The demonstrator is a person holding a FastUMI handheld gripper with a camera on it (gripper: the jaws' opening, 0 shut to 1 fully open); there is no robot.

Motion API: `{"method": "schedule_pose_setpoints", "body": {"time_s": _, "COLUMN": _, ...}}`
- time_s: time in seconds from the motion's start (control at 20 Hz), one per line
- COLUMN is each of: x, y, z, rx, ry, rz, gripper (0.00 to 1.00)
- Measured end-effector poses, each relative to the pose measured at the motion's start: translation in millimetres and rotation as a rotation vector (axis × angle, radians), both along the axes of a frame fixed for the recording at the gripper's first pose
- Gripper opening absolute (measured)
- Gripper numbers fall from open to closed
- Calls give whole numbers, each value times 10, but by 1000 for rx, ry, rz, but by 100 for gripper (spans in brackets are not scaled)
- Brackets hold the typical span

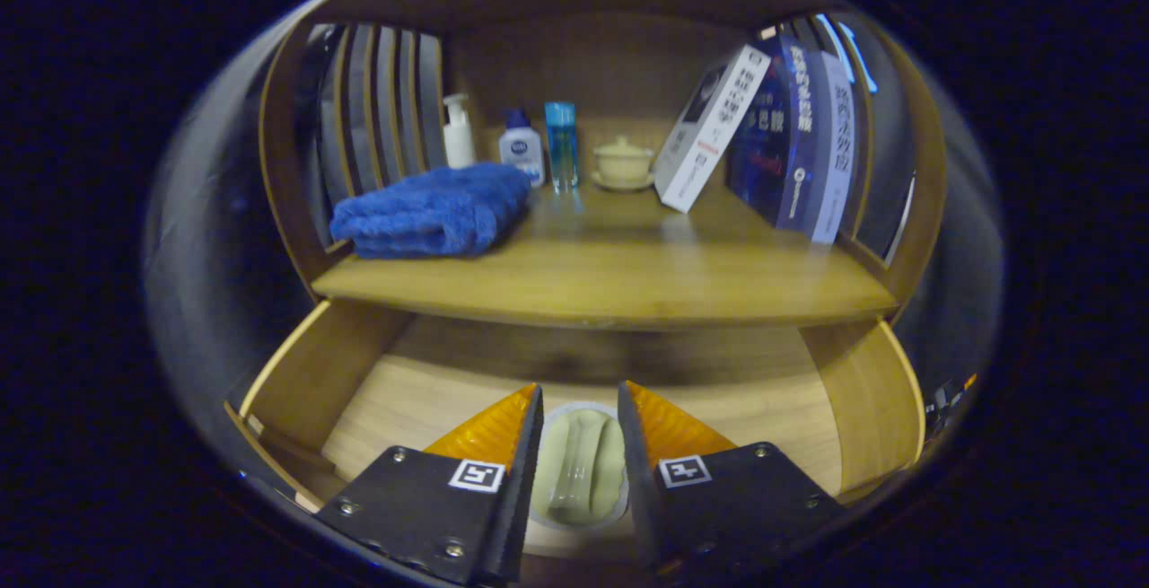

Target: Pull open the drawer, take out the items inside it, and place them on the countertop above the cabinet.

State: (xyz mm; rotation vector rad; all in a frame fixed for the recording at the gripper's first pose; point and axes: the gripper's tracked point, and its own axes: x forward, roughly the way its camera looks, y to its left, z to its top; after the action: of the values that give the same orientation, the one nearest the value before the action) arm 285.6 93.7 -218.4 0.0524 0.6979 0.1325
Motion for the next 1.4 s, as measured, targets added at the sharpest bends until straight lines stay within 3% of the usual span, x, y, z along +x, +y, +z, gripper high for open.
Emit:
{"method": "schedule_pose_setpoints", "body": {"time_s": 0.45, "x": -144, "y": 22, "z": -449, "rx": -17, "ry": 238, "rz": 11, "gripper": 48}}
{"method": "schedule_pose_setpoints", "body": {"time_s": 0.55, "x": -101, "y": 29, "z": -426, "rx": -12, "ry": 229, "rz": 2, "gripper": 25}}
{"method": "schedule_pose_setpoints", "body": {"time_s": 0.6, "x": -123, "y": 37, "z": -426, "rx": -9, "ry": 237, "rz": 7, "gripper": 24}}
{"method": "schedule_pose_setpoints", "body": {"time_s": 0.7, "x": -50, "y": -3, "z": -402, "rx": -21, "ry": 198, "rz": -9, "gripper": 24}}
{"method": "schedule_pose_setpoints", "body": {"time_s": 0.75, "x": -34, "y": -29, "z": -347, "rx": -22, "ry": 169, "rz": -15, "gripper": 16}}
{"method": "schedule_pose_setpoints", "body": {"time_s": 0.85, "x": 14, "y": 2, "z": -227, "rx": -7, "ry": 95, "rz": -6, "gripper": 16}}
{"method": "schedule_pose_setpoints", "body": {"time_s": 1.05, "x": 36, "y": 229, "z": 77, "rx": 74, "ry": -78, "rz": 116, "gripper": 16}}
{"method": "schedule_pose_setpoints", "body": {"time_s": 1.25, "x": -61, "y": 415, "z": 240, "rx": 120, "ry": -168, "rz": 230, "gripper": 16}}
{"method": "schedule_pose_setpoints", "body": {"time_s": 1.4, "x": -93, "y": 427, "z": 411, "rx": 163, "ry": -252, "rz": 247, "gripper": 16}}
